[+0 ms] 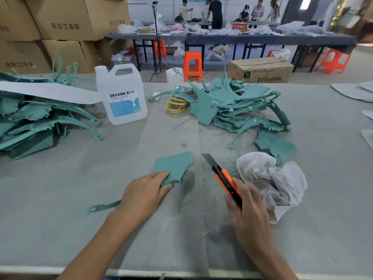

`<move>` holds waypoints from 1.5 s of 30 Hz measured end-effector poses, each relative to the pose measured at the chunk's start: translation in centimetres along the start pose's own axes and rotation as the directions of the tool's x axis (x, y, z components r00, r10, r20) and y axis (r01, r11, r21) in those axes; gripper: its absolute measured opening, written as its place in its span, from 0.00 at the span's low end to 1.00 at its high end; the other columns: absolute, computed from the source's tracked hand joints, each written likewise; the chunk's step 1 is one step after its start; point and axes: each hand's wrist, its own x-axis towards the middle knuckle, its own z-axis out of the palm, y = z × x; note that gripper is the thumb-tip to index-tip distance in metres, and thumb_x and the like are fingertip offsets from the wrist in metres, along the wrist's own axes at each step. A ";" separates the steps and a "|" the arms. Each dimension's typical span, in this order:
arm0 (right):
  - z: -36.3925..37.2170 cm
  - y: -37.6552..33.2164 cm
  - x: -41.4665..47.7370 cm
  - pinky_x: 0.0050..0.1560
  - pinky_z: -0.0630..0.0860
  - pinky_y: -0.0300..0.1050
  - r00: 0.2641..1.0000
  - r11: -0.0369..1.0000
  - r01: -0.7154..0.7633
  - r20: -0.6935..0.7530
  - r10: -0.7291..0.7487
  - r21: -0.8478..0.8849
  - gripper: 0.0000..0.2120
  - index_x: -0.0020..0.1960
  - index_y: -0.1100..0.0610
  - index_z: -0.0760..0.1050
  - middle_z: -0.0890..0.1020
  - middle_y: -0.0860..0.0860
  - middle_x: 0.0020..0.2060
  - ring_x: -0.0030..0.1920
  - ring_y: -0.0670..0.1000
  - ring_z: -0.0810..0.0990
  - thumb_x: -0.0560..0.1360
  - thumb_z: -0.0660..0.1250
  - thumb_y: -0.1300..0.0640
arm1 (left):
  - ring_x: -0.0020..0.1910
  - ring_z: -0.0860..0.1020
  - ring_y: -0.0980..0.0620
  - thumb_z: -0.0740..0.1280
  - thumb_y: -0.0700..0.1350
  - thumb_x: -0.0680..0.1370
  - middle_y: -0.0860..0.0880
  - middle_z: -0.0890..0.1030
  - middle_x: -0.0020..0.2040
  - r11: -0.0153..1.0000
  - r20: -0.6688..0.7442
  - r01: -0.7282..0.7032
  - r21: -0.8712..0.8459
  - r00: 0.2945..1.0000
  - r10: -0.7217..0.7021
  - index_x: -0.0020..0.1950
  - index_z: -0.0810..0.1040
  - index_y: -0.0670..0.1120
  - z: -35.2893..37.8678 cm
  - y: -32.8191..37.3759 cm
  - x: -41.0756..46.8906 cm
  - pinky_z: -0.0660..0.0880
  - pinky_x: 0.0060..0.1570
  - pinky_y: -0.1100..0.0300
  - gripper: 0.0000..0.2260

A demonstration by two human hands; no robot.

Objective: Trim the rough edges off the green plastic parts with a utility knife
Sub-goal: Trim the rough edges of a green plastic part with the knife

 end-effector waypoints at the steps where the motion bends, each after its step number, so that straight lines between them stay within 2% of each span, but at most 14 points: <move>1: 0.0 -0.3 0.0 0.53 0.74 0.46 1.000 0.999 0.009 0.015 -0.010 0.033 0.23 0.72 0.48 0.71 0.81 0.50 0.59 0.58 0.50 0.77 0.78 0.69 0.52 | 0.58 0.80 0.44 0.57 0.63 0.82 0.52 0.80 0.65 1.000 -0.038 -0.014 0.007 0.999 0.014 0.70 0.72 0.58 -0.1 0.5 0.0 0.73 0.52 0.52 0.20; 4: 0.5 -1.3 0.2 0.46 0.82 0.49 0.997 0.995 0.069 0.030 -0.072 0.072 0.25 0.71 0.42 0.67 0.83 0.45 0.60 0.55 0.48 0.82 0.78 0.71 0.50 | 0.53 0.81 0.42 0.59 0.60 0.82 0.51 0.84 0.59 0.998 -0.105 -0.033 -0.056 0.994 0.027 0.66 0.76 0.55 0.0 1.5 -0.4 0.74 0.48 0.52 0.17; 7: 1.4 -2.1 0.2 0.37 0.82 0.52 0.990 0.991 0.127 0.057 -0.129 0.039 0.28 0.70 0.42 0.68 0.84 0.47 0.56 0.49 0.53 0.84 0.74 0.76 0.54 | 0.65 0.75 0.47 0.56 0.61 0.82 0.53 0.78 0.68 0.983 -0.062 0.015 -0.184 0.998 -0.026 0.71 0.73 0.55 0.7 2.1 -1.0 0.72 0.57 0.54 0.21; 10: 1.6 -2.3 0.1 0.38 0.81 0.52 0.989 0.997 0.081 0.126 -0.082 0.019 0.24 0.68 0.40 0.70 0.84 0.45 0.53 0.46 0.53 0.84 0.75 0.74 0.48 | 0.71 0.72 0.48 0.52 0.63 0.82 0.52 0.71 0.75 0.978 -0.008 0.058 -0.200 0.998 -0.061 0.75 0.67 0.58 1.2 2.1 -1.4 0.71 0.60 0.55 0.23; 14: 1.3 -1.8 -0.1 0.39 0.77 0.43 0.991 1.000 0.007 0.133 -0.006 -0.007 0.18 0.64 0.37 0.73 0.83 0.38 0.51 0.48 0.46 0.81 0.76 0.67 0.39 | 0.56 0.80 0.42 0.54 0.62 0.82 0.50 0.83 0.60 0.961 -0.078 0.048 -0.274 0.994 -0.072 0.73 0.70 0.59 0.8 1.6 -1.2 0.68 0.45 0.54 0.21; 21: 1.2 -2.0 -0.1 0.36 0.76 0.44 0.992 1.000 0.003 0.123 -0.004 0.008 0.15 0.57 0.39 0.74 0.80 0.37 0.43 0.43 0.44 0.79 0.77 0.59 0.33 | 0.49 0.80 0.42 0.53 0.62 0.82 0.49 0.84 0.48 0.941 -0.085 0.055 -0.333 0.993 -0.088 0.73 0.70 0.60 0.6 1.4 -1.5 0.66 0.42 0.55 0.21; 24: 1.4 -2.0 0.3 0.36 0.77 0.47 0.993 0.999 -0.027 0.111 0.030 -0.026 0.15 0.57 0.41 0.76 0.82 0.41 0.43 0.41 0.49 0.82 0.79 0.60 0.34 | 0.53 0.80 0.43 0.48 0.66 0.79 0.50 0.84 0.56 0.950 -0.067 0.047 -0.308 0.995 -0.071 0.74 0.70 0.59 0.6 1.3 -1.6 0.68 0.43 0.55 0.28; 27: 1.7 -1.7 0.8 0.36 0.75 0.49 0.993 0.991 -0.094 0.058 0.100 -0.092 0.13 0.56 0.43 0.79 0.84 0.46 0.43 0.42 0.56 0.84 0.77 0.65 0.38 | 0.67 0.76 0.49 0.42 0.68 0.75 0.55 0.72 0.74 0.977 -0.014 0.017 -0.213 1.000 -0.020 0.76 0.67 0.60 0.6 1.6 -2.3 0.72 0.57 0.55 0.34; 30: 1.6 -1.3 1.0 0.37 0.70 0.48 0.976 0.974 -0.216 -0.003 0.216 -0.072 0.14 0.58 0.43 0.77 0.84 0.46 0.46 0.46 0.55 0.83 0.78 0.64 0.38 | 0.71 0.72 0.53 0.41 0.70 0.73 0.58 0.68 0.76 0.978 0.012 0.019 -0.208 1.000 -0.017 0.76 0.67 0.63 0.5 1.4 -3.5 0.71 0.62 0.56 0.35; 33: 1.4 -1.4 0.6 0.38 0.71 0.46 0.986 0.987 -0.157 -0.052 0.158 0.023 0.11 0.57 0.43 0.75 0.83 0.44 0.45 0.45 0.52 0.82 0.78 0.65 0.39 | 0.64 0.78 0.48 0.44 0.71 0.73 0.55 0.76 0.71 0.965 -0.021 0.020 -0.263 0.999 -0.026 0.74 0.70 0.63 -0.1 1.0 -4.0 0.73 0.55 0.54 0.34; 35: 1.5 -2.0 -0.1 0.33 0.75 0.46 0.999 1.000 0.025 -0.024 -0.024 0.009 0.10 0.55 0.44 0.75 0.82 0.43 0.41 0.39 0.50 0.81 0.78 0.67 0.40 | 0.55 0.81 0.44 0.47 0.70 0.74 0.50 0.84 0.59 0.948 -0.038 0.024 -0.316 0.999 -0.038 0.73 0.72 0.62 -0.4 0.8 -3.7 0.71 0.48 0.53 0.32; 37: 1.6 -2.1 -0.4 0.30 0.75 0.46 0.994 0.994 0.108 0.010 -0.108 -0.017 0.11 0.54 0.44 0.75 0.81 0.44 0.39 0.36 0.49 0.81 0.77 0.65 0.39 | 0.48 0.81 0.44 0.46 0.70 0.73 0.47 0.84 0.45 0.926 -0.041 0.032 -0.376 0.998 -0.051 0.72 0.73 0.61 -0.7 0.9 -3.6 0.69 0.42 0.54 0.34; 41: 1.4 -1.5 0.4 0.33 0.73 0.46 0.996 0.995 -0.094 0.010 0.094 0.021 0.12 0.54 0.42 0.76 0.82 0.43 0.38 0.37 0.52 0.82 0.76 0.65 0.37 | 0.53 0.81 0.44 0.51 0.66 0.79 0.51 0.83 0.61 0.943 -0.057 0.027 -0.331 0.997 -0.049 0.74 0.70 0.62 -0.3 1.5 -3.8 0.68 0.44 0.56 0.25; 45: 1.3 -1.7 0.0 0.34 0.74 0.46 0.999 0.999 -0.029 -0.021 0.029 0.037 0.11 0.53 0.43 0.75 0.81 0.43 0.38 0.36 0.48 0.79 0.78 0.64 0.38 | 0.52 0.81 0.44 0.46 0.69 0.75 0.51 0.83 0.61 0.944 -0.054 0.027 -0.329 0.997 -0.047 0.74 0.70 0.63 0.0 1.2 -3.8 0.67 0.42 0.57 0.30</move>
